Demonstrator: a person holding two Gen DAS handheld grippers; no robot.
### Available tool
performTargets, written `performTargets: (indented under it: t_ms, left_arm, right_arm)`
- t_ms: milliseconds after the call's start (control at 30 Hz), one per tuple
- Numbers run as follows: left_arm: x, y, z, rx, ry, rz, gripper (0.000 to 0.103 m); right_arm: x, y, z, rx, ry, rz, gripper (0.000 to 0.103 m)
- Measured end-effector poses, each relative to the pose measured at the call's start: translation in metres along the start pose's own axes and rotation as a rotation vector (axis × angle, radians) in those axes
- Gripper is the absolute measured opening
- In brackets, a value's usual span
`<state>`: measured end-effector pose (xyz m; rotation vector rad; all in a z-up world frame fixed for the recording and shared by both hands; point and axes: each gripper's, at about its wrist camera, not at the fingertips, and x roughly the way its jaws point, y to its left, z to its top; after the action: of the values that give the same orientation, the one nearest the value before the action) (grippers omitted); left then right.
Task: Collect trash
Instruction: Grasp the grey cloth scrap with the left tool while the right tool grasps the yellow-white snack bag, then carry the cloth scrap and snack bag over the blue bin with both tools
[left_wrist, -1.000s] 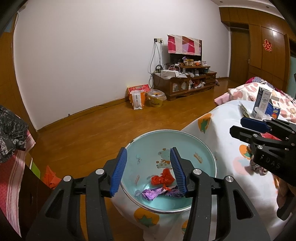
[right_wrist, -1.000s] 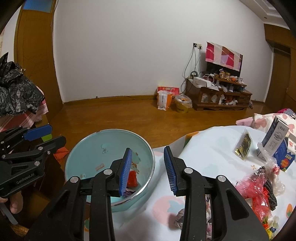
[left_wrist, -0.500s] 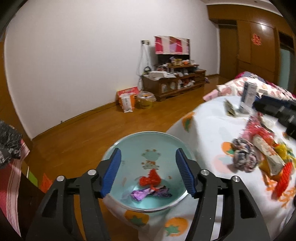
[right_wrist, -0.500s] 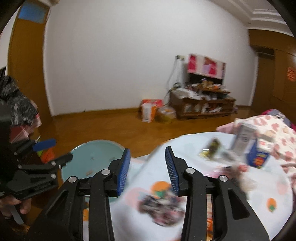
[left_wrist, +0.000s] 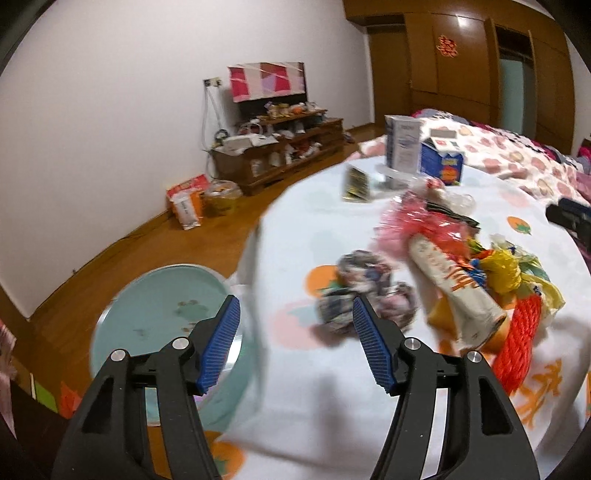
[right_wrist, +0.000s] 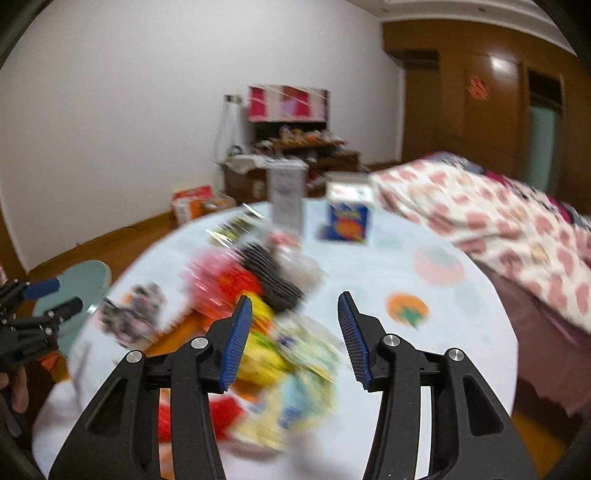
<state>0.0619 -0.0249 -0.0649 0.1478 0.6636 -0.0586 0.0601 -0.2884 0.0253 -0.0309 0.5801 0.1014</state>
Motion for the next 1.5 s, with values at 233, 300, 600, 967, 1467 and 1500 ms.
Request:
performTargets:
  t_ms: [233,300,600,967,1467,1500]
  left_arm:
    - [0.044,-0.033,-0.001,0.028,0.081,-0.048,0.045]
    - [0.049,-0.033,-0.003,0.025,0.104,-0.082,0.028]
    - [0.027,-0.020,0.000,0.029,0.054,-0.115,0.014]
    - [-0.003,0.004,0.004,0.002,0.011,-0.101,0.014]
    - [-0.033,0.046,0.010,-0.050,-0.069,-0.003,0.014]
    - [-0.033,0.049,0.009,-0.055,-0.069,0.004,0.014]
  right_arm:
    - [0.011,-0.032,-0.021,0.059,0.040,-0.041,0.048]
    - [0.015,-0.030,-0.022,0.057,0.048,-0.035,0.048]
    - [0.044,-0.016,-0.030,0.031,0.156,0.001,0.047]
    - [0.041,-0.011,-0.029,0.022,0.178,0.070,0.017]
    - [0.014,0.043,0.027,-0.077,0.008,0.112,0.016]
    - [0.016,0.053,0.032,-0.090,0.003,0.127,0.016]
